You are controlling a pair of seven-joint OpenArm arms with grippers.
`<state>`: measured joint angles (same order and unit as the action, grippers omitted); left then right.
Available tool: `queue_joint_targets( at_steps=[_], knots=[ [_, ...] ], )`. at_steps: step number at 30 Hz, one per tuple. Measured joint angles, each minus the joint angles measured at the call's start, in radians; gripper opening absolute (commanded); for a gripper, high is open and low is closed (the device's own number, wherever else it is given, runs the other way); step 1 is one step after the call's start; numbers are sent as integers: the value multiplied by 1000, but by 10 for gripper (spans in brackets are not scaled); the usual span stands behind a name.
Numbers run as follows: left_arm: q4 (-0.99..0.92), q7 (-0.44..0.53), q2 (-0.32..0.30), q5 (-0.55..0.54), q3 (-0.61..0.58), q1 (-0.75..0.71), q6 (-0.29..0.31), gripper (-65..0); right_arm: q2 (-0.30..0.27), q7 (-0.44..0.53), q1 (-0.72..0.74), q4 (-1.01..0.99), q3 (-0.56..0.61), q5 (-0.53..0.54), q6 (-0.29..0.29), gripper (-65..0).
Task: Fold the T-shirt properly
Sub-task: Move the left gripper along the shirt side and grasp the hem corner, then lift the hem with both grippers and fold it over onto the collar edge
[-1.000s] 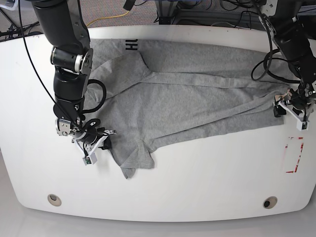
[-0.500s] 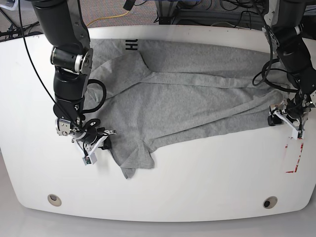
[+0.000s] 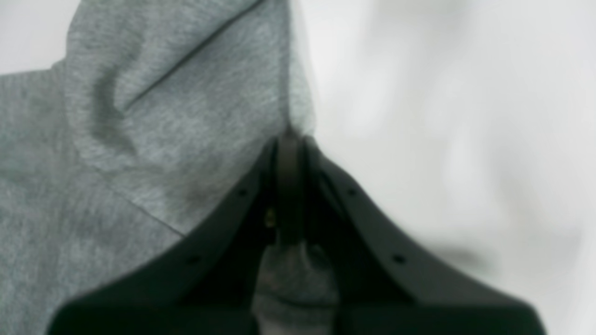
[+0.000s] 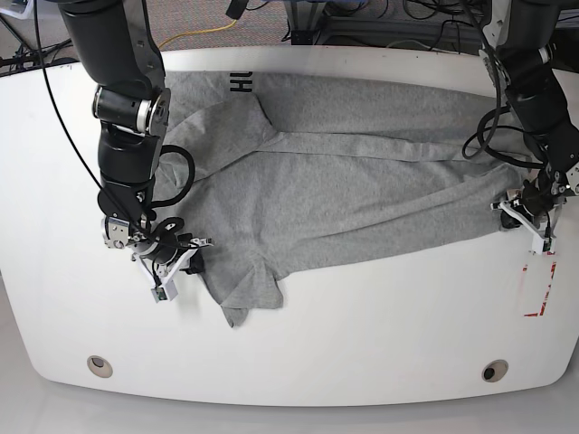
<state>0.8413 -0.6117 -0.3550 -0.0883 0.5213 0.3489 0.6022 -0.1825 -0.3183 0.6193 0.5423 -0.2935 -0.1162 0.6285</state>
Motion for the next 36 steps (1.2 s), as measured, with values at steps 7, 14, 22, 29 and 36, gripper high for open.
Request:
queue_joint_targets(
  at_steps=[7, 14, 22, 29, 36],
  knots=[
    [31, 8, 5, 14, -8, -6, 0, -650, 0, 0, 0, 0, 0, 0, 0, -650],
    [151, 0, 37, 31, -64, -16, 0, -650, 0, -27, -10, 67, 0, -17, 0, -650],
    [303, 0, 43, 29, -81, -17, 3, -650, 3, -110, -8, 221, 0, -11, 0, -650],
    [382, -1, 47, 22, -81, -19, 4, -650, 4, -216, -60, 423, 1, -8, 4, -650],
    [467, 0, 47, 21, -79, -18, 4, -650, 3, -308, -123, 623, 1, 0, 4, -650]
  ],
)
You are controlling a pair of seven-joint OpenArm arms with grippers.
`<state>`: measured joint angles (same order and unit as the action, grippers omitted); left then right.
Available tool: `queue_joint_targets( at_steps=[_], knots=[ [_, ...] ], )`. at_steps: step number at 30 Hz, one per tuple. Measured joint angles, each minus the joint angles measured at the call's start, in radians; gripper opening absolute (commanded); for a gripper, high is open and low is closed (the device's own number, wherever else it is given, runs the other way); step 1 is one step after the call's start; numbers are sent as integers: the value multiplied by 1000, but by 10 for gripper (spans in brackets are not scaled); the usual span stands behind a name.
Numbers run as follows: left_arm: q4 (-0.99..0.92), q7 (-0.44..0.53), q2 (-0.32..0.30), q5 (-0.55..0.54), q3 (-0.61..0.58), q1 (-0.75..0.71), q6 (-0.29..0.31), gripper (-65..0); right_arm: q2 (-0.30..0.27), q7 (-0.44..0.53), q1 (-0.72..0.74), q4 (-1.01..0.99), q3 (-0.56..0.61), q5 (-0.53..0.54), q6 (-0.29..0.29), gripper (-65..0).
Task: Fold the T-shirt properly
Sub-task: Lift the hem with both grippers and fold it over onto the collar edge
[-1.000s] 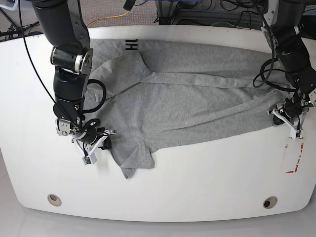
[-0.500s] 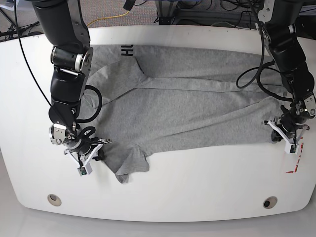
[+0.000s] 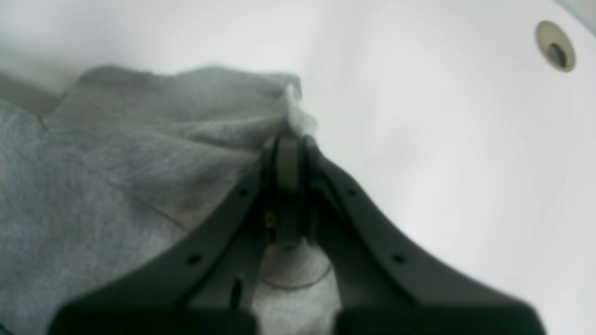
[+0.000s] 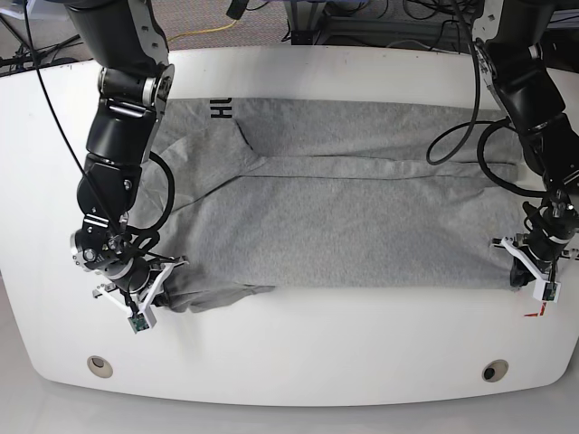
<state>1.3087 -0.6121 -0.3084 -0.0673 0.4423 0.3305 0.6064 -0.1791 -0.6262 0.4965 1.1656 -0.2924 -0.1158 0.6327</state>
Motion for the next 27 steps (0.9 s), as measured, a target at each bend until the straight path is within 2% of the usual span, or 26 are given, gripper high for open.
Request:
queue_joint_targets(
  at_steps=[8, 13, 17, 21, 24, 27],
  knots=[
    [29, -1, 0, 0, -4, 8, 3, -650, 2, -15, -51, 65, 0, 3, 3, -650],
    [85, -8, -1, 6, -4, 14, 94, -650, 2, -15, -96, 151, 2, 7, 4, -650],
    [166, -37, -2, -12, -4, -21, 94, -650, 2, -106, -114, 223, 2, 5, 3, -650],
    [215, -127, 0, 5, 1, -76, 98, -650, 0, -130, -148, 283, -1, 10, 32, -650],
    [239, -113, -3, -5, 2, -116, 97, -650, 2, -142, -196, 349, -1, 7, 51, -650],
    [245, -105, -3, -4, 2, -158, 98, -650, 2, -213, -253, 425, -3, 7, 54, -650]
  ],
)
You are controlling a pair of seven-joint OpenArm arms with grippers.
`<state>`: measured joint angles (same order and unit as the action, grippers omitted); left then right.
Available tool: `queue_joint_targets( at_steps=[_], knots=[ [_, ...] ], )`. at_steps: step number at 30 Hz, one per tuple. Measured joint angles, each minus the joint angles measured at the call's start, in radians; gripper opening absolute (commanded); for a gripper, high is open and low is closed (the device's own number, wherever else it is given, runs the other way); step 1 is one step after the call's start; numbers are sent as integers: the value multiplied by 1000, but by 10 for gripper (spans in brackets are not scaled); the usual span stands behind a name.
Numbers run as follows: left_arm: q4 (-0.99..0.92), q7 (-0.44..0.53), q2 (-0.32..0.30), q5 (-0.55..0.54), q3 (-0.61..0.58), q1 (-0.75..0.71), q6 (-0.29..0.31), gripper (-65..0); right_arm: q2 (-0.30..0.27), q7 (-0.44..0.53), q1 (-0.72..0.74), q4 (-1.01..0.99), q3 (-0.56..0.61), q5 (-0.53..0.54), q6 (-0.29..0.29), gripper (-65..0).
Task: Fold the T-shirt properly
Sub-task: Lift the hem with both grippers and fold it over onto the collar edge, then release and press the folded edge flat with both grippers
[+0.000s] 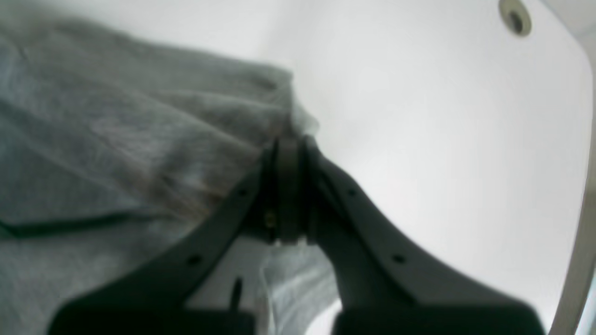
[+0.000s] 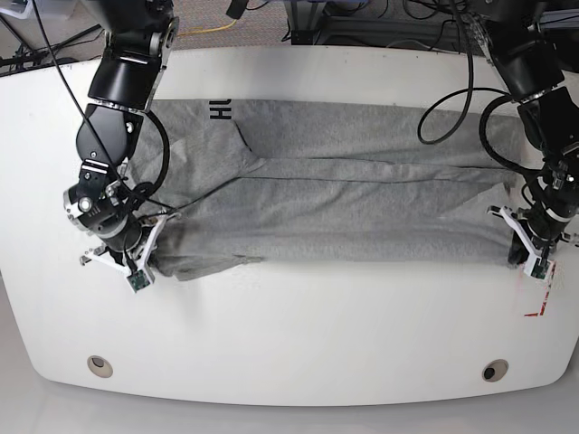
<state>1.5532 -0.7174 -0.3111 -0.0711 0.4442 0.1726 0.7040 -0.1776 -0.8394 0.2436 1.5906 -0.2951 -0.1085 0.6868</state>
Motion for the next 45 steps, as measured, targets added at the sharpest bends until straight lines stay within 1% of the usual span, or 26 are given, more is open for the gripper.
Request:
queue_joint_targets(
  at_steps=[2, 7, 11, 14, 17, 20, 22, 25, 28, 31, 36, 41, 45],
  knots=[
    [0, -3, 3, -5, 12, -32, 2, -650, 1, -21, -42, 43, 0, 3, -1, -650],
    [20, -1, 0, -3, 101, -93, 4, -650, 1, -32, -146, 175, 0, 8, 3, -650],
    [20, -3, -6, -3, 100, -116, 4, -650, 6, -55, -213, 245, 1, 9, 3, -650],
    [20, -3, -18, -8, 105, -120, 5, -650, 23, -60, -249, 278, -6, 5, 2, -650],
    [20, 0, -31, -8, 108, -114, 4, -650, 37, -60, -275, 293, -28, 10, 3, -650],
    [35, -3, -26, -3, 102, -103, 4, -650, 53, -58, -283, 296, -48, 11, 5, -650],
    [63, -16, -26, 0, 74, -84, 4, -650, 68, -60, -292, 298, -72, 11, 5, -650],
    [119, -2, -28, -5, 51, -77, 4, -650, 74, -65, -304, 301, -89, 4, 14, -650],
    [166, -4, -34, -8, 52, -118, 3, -650, 77, -81, -322, 314, -96, 11, 19, -650],
    [182, -59, -31, -1, 51, -162, 5, -650, 78, -102, -331, 319, -98, 8, 20, -650],
    [208, -52, -33, -6, 51, -233, 4, -650, 97, -107, -356, 340, -97, 8, 18, -650],
    [208, -53, -35, -1, 52, -278, 4, -650, 100, -110, -393, 340, -97, 8, 18, -650],
    [205, -51, -60, -3, 52, -327, 4, -650, 100, -115, -418, 340, -97, 7, 18, -650]
  ],
)
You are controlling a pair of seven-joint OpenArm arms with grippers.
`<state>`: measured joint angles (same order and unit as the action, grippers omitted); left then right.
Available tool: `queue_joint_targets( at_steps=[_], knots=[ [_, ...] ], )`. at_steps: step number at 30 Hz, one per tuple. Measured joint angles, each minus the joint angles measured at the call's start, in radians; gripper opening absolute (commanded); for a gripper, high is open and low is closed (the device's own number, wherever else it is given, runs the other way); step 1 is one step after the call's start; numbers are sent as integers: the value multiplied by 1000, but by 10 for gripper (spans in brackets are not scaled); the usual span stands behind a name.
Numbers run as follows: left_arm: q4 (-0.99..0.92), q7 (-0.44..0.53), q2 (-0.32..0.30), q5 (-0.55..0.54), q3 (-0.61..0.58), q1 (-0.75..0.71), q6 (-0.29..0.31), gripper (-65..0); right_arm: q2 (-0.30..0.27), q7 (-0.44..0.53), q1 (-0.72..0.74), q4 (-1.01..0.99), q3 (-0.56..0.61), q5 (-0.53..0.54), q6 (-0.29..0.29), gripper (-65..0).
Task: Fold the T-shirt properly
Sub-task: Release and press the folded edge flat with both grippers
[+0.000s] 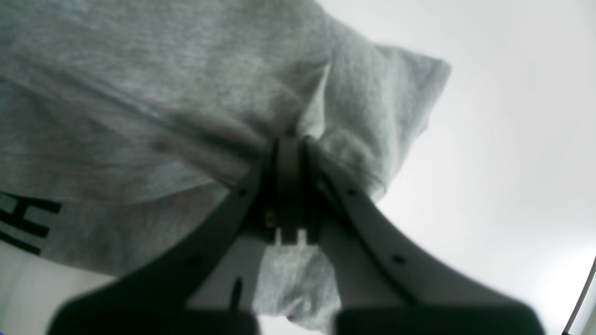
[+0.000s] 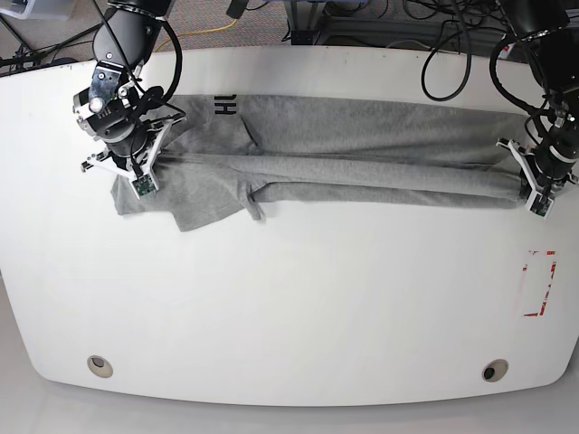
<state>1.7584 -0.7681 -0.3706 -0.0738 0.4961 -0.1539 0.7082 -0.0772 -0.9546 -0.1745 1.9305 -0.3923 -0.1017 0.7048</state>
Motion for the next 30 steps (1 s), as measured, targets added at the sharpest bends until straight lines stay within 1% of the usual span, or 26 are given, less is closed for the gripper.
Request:
queue_joint_targets(
  at_steps=[2, 5, 6, 8, 9, 11, 12, 13, 14, 15, 17, 18, 21, 24, 25, 27, 30],
  knots=[
    [-5, -2, -2, 0, 0, -11, 0, -650, 0, 3, -5, 0, 0, 1, 0, -642],
    [-34, 2, 0, -2, -2, -18, 0, -640, 2, 10, -18, 0, 0, 1, 0, -609],
    [-49, 2, 0, -1, -2, -18, 0, -607, 2, 7, -22, 0, 0, 1, 0, -591],
    [-74, 1, 0, -1, -6, -19, 0, -496, 2, 5, -24, -1, -1, 0, 0, -528],
    [-82, 1, 0, 1, -6, -21, 0, -419, 2, 3, -25, -2, 0, 0, -1, -480],
    [-91, -2, -1, 9, -6, -25, 0, -332, 2, 4, -31, -2, 0, -1, -1, -395],
    [-91, -2, -2, 10, -5, -29, -1, -300, 2, 8, -35, -2, 0, -3, -1, -350],
    [-91, -2, -2, 10, -5, -34, -2, -285, 2, 7, -40, -1, 0, -3, -1, -300],
    [-91, -2, -3, 10, -5, -41, -3, -287, 2, 6, -45, -1, -1, -3, -1, -243],
    [-91, -2, -2, 10, -6, -48, -3, -297, 2, 0, -49, -1, -1, -6, -1, -201],
    [-92, -2, -1, 6, -5, -54, -2, -313, 2, -1, -50, -1, -2, 0, -1, -160],
    [-93, -3, -1, 6, -4, -54, -2, -318, 2, 0, -48, -1, -2, 12, -2, -157],
    [-92, -2, -2, 1, -2, -48, -3, -319, 3, 4, -49, 0, -14, 97, -1, -157],
    [-81, -6, 7, -31, 18, -37, -1, -319, 2, -1, -45, -1, -40, 166, -2, -157],
    [-72, -6, 13, -48, 34, -29, -3, -319, 0, -1, -40, -1, -44, 183, -2, -157],
    [-65, 0, 31, -46, 61, -11, -4, -318, -1, -13, -14, -2, -44, 235, -8, -157],
    [-77, 4, 69, -1, 64, -6, -8, -318, 0, -11, 49, -23, -32, 257, -6, -170]
  ],
)
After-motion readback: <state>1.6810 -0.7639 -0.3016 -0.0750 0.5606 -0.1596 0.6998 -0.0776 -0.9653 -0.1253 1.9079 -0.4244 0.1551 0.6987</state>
